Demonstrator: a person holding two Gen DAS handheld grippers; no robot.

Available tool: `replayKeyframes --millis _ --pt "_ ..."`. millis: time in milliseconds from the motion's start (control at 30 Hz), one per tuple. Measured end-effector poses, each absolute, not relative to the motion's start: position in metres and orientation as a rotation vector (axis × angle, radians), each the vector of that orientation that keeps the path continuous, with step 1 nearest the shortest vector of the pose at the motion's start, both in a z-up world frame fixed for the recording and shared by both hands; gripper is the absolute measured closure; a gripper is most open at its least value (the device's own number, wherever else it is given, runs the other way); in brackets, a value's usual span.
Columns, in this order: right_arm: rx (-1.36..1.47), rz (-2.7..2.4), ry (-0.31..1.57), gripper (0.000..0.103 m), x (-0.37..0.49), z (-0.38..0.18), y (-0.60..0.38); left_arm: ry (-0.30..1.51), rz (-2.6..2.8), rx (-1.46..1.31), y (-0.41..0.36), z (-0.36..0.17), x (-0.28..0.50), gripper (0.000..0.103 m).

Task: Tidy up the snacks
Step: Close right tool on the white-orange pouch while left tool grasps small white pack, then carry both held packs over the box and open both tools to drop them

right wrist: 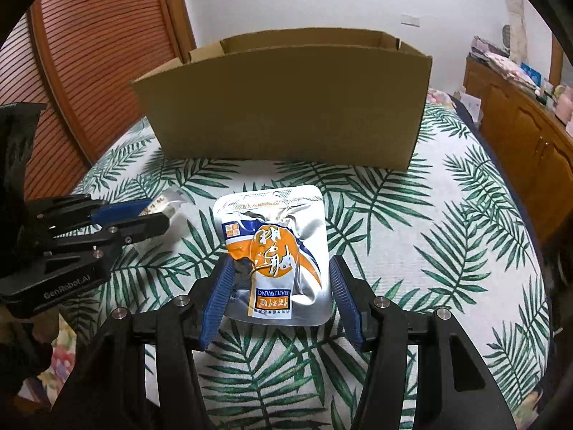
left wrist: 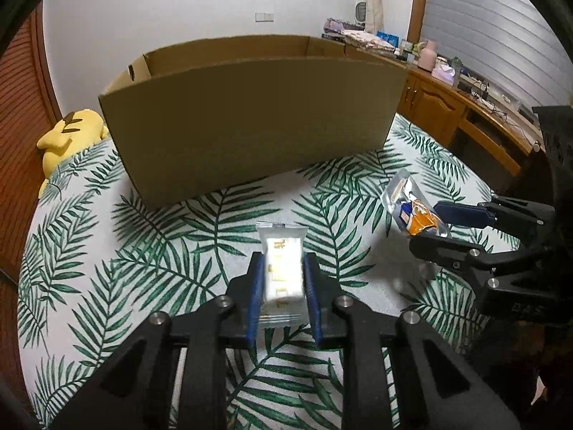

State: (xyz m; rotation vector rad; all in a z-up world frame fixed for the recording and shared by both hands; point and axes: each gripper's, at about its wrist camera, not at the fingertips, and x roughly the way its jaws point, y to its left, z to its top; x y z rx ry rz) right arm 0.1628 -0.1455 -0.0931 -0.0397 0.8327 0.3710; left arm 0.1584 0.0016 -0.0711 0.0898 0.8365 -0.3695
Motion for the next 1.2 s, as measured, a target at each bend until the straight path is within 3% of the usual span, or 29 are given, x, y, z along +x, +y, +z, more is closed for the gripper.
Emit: replayKeyframes --millis 733,1200 --pt "-0.034 0.372 0.689 0.047 0.14 -0.032 -0.157 0.683 -0.382 0.076 0.01 -0.005 0.147 0.082" --pt "-0.077 0.398 0.588 0.047 0.163 0.017 -0.149 0.598 -0.37 0.071 0.024 0.036 0.18 0.082"
